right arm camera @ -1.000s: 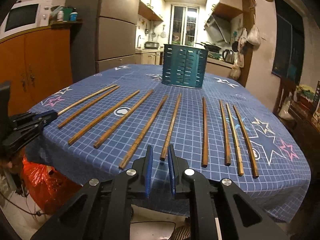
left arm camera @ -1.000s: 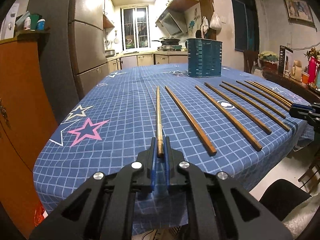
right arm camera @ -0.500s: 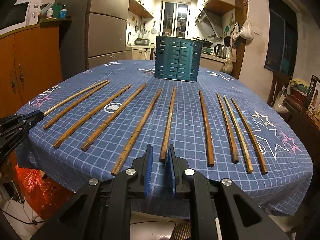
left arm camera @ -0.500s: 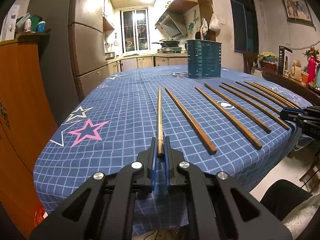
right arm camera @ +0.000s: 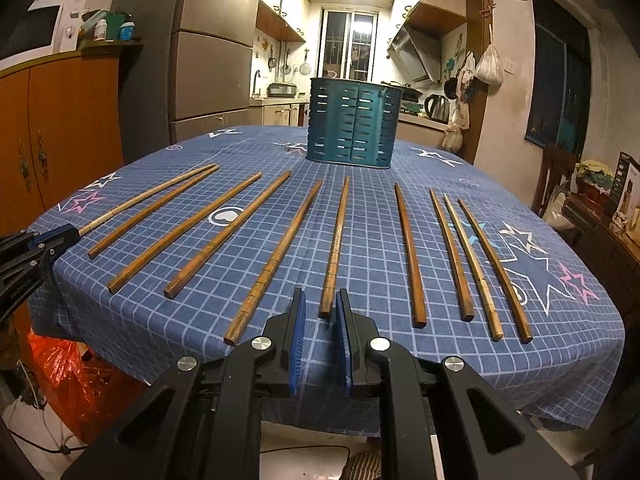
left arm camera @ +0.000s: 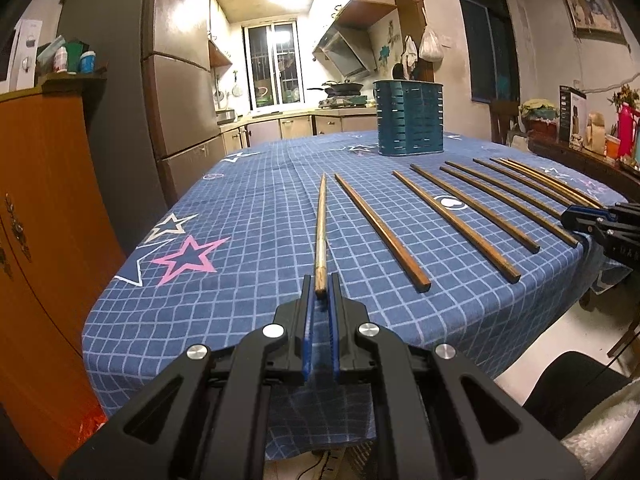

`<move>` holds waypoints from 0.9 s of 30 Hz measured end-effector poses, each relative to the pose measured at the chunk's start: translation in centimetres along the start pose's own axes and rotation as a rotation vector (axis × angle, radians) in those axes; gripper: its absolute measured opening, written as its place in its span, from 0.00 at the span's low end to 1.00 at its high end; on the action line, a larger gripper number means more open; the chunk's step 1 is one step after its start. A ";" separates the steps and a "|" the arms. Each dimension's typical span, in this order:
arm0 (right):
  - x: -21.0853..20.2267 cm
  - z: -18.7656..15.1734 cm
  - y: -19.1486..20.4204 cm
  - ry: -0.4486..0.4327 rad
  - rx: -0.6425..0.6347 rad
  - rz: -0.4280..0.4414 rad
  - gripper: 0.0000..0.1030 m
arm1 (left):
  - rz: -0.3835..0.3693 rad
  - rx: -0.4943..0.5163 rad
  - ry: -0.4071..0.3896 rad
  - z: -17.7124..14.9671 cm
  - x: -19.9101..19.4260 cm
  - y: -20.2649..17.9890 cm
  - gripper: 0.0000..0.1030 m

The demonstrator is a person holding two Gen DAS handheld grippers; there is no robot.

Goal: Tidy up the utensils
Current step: 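Close the right tool on another chopstick while the left tool holds its chopstick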

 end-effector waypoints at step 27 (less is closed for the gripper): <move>0.2 0.2 -0.1 -0.009 0.032 0.018 0.14 | -0.022 -0.022 -0.018 0.2 1.1 0.3 0.05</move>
Point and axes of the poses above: each gripper's, at about its wrist camera, not at the fingertips, and x roughly the way its jaws point, y to its left, z to its top, the point moved 7 cm from there along x, roughly the way its jaws point, and after that the axes turned 5 degrees about y, right-handed, at the moved point
